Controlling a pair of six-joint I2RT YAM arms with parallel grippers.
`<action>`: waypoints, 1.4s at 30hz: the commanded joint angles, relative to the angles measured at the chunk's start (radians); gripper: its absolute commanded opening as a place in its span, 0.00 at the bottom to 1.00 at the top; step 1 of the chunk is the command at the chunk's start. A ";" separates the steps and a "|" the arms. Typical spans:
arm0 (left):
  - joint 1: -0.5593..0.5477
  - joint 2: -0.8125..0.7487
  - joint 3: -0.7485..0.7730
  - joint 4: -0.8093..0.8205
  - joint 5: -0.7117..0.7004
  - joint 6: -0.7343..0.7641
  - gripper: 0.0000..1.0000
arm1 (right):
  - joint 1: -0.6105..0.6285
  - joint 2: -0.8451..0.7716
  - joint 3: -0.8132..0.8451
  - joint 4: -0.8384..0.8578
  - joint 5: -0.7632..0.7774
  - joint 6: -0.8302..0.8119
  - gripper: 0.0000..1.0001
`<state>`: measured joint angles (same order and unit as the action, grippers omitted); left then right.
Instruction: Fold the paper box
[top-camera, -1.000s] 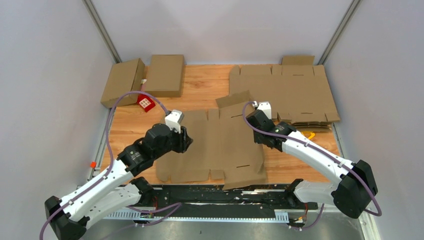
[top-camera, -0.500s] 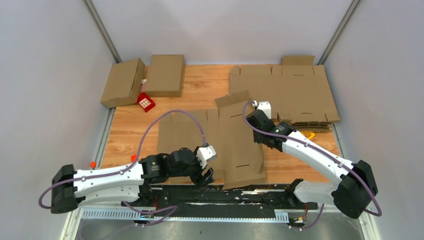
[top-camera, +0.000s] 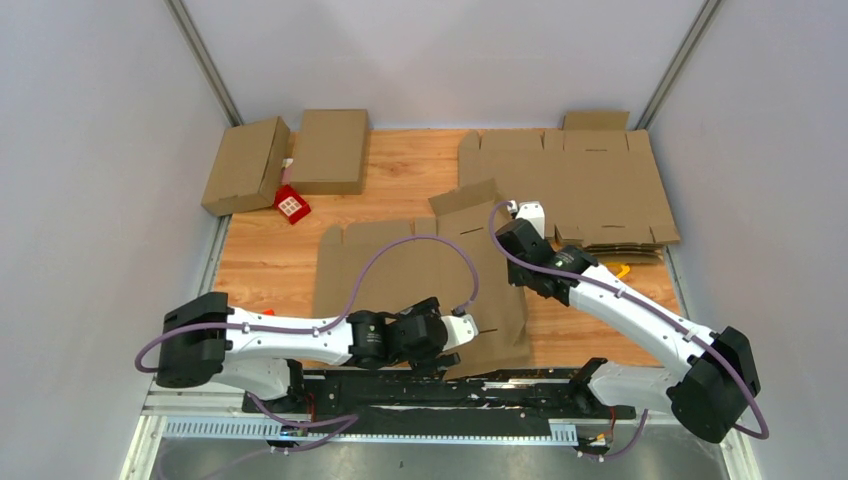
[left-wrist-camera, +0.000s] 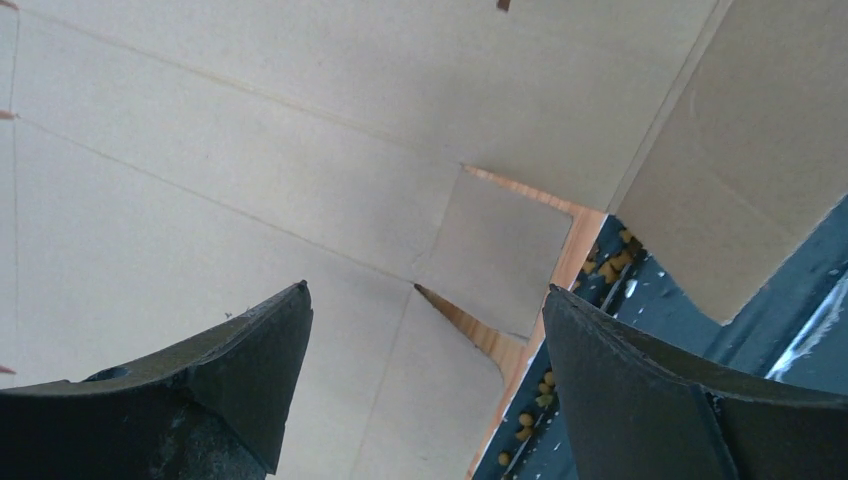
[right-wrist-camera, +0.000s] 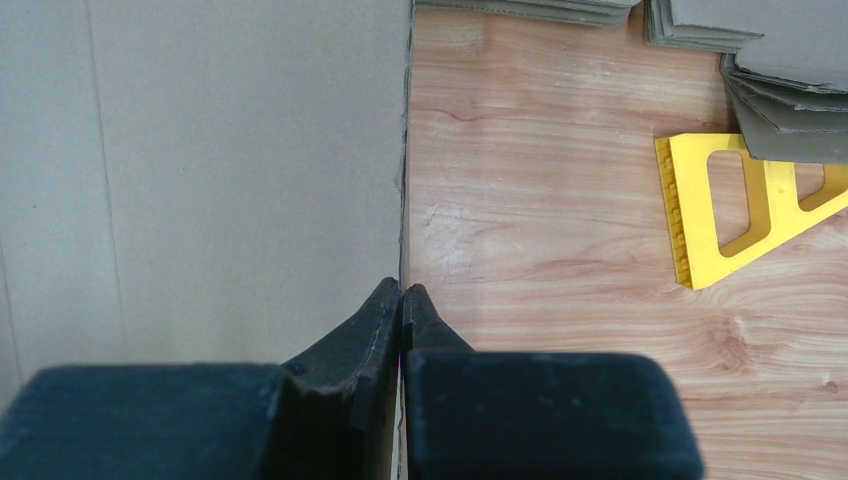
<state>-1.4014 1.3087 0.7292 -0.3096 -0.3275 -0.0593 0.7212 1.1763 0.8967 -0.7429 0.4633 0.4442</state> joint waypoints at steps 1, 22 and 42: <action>-0.005 0.029 0.041 -0.036 -0.021 0.047 0.94 | 0.002 -0.027 0.004 0.030 -0.005 0.008 0.04; 0.077 0.114 0.112 -0.045 -0.027 0.005 0.65 | 0.002 -0.039 -0.003 0.029 -0.003 -0.002 0.05; 0.185 0.283 0.126 -0.034 0.019 -0.036 0.73 | 0.001 -0.022 -0.007 0.033 -0.030 -0.017 0.06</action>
<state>-1.2274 1.5333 0.8257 -0.3538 -0.3187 -0.0723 0.7212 1.1667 0.8967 -0.7418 0.4427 0.4393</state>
